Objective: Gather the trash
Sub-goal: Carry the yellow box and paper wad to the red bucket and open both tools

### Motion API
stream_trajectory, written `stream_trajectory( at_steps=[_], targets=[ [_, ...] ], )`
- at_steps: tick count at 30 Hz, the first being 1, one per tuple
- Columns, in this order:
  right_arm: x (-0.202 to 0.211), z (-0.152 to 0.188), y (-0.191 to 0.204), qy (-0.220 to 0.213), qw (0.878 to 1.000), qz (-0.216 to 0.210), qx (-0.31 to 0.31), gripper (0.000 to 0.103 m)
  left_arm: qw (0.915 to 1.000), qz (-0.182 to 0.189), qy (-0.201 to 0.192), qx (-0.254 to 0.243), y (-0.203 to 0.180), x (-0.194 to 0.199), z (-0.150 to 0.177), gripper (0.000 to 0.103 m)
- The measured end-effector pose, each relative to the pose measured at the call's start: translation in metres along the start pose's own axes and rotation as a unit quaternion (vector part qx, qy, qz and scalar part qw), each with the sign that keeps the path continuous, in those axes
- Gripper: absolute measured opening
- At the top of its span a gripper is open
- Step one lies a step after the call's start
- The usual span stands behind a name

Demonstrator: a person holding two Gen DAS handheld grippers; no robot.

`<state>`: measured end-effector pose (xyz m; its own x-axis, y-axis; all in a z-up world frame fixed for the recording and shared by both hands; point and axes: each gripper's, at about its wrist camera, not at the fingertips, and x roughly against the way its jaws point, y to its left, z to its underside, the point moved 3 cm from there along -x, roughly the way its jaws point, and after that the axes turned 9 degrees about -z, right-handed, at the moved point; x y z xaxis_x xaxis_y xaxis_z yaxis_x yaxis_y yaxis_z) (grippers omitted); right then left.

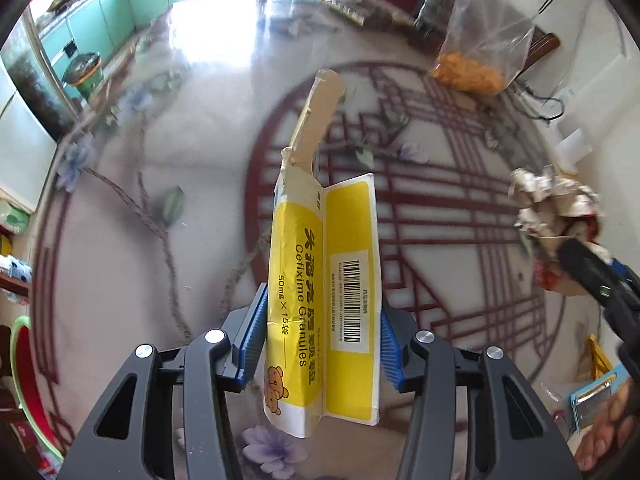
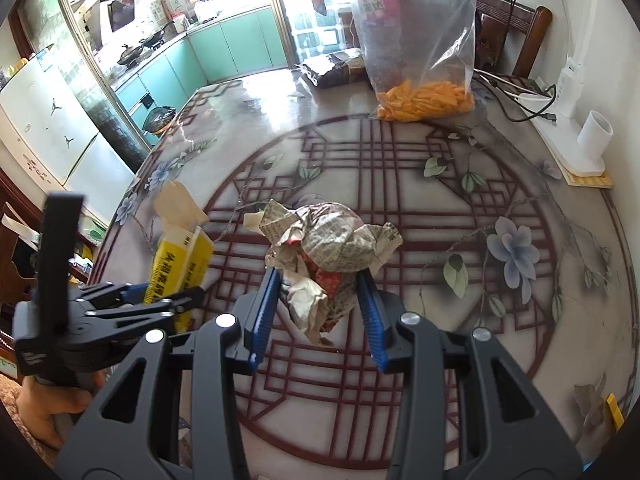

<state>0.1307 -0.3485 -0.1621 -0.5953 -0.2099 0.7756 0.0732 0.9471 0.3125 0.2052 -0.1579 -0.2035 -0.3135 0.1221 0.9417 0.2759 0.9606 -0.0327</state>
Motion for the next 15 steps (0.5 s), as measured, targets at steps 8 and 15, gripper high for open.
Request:
stream_trajectory(
  at_steps=[8, 15],
  targets=[
    [0.005, 0.004, 0.023, 0.0, 1.0, -0.016, 0.011, 0.039, 0.9985, 0.005, -0.053, 0.01, 0.029, 0.06, 0.018, 0.047],
    [0.019, 0.014, 0.052, -0.006, 0.999, -0.02, 0.026, 0.039, 0.9966, 0.005, -0.076, 0.031, 0.055, 0.094, 0.046, 0.048]
  ],
)
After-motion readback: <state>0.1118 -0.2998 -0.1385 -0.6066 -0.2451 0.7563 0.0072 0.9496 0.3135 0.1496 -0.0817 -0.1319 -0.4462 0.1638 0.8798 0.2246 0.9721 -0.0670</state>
